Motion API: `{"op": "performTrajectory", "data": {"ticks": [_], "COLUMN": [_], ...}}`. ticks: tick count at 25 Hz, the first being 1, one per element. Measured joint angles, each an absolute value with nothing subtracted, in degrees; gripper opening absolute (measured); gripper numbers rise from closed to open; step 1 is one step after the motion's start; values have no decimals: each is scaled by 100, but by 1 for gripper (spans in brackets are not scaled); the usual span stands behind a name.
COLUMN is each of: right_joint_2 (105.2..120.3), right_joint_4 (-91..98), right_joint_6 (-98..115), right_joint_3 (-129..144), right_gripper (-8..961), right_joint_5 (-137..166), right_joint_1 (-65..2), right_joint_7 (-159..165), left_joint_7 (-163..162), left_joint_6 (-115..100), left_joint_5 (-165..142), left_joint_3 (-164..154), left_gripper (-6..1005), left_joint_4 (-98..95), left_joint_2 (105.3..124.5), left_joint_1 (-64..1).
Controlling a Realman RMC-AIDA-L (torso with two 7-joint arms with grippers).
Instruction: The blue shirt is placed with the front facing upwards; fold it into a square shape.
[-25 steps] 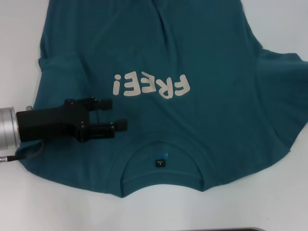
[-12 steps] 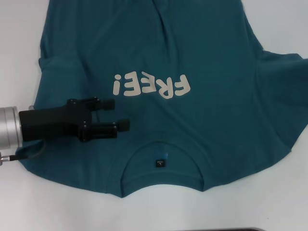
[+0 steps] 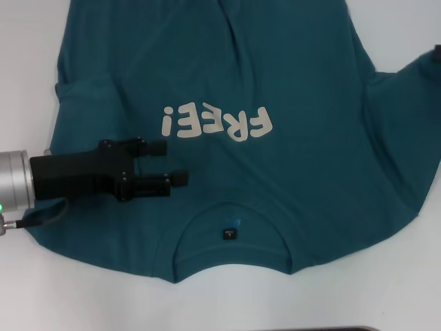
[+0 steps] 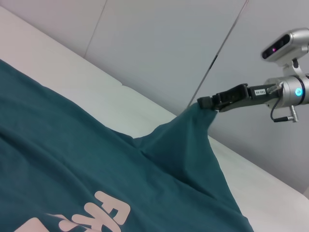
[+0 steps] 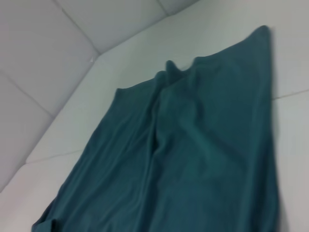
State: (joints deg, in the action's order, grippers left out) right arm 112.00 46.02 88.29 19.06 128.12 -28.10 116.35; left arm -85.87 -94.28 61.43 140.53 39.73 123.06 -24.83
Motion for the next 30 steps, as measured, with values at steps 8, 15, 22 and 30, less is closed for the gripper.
{"op": "performTrajectory", "data": {"ticks": [8, 15, 22, 30], "right_joint_2": [11373, 11558, 11731, 11782], "right_joint_4": [4558, 4543, 4478, 4026], "right_joint_6": [8593, 8341, 8037, 7762], "right_joint_3": [2307, 2670, 3069, 3413], "right_gripper": [4, 5, 15, 93], "right_joint_5": [12816, 12818, 12819, 12828], "right_joint_1": [-3168, -3417, -3565, -3838], "right_joint_7": [11615, 11650, 11697, 11653], "left_joint_7": [-8587, -8595, -8596, -8596], "left_joint_6": [-9413, -9399, -9394, -9346], "left_joint_5": [6143, 6143, 6140, 6125], "left_joint_3": [14054, 14053, 14053, 14052], "left_gripper": [873, 873, 874, 874], "left_joint_4": [3973, 3973, 3971, 3963], "left_joint_2": [12304, 12295, 12287, 12276], "left_joint_1": [-2498, -2536, -2537, -2525]}}
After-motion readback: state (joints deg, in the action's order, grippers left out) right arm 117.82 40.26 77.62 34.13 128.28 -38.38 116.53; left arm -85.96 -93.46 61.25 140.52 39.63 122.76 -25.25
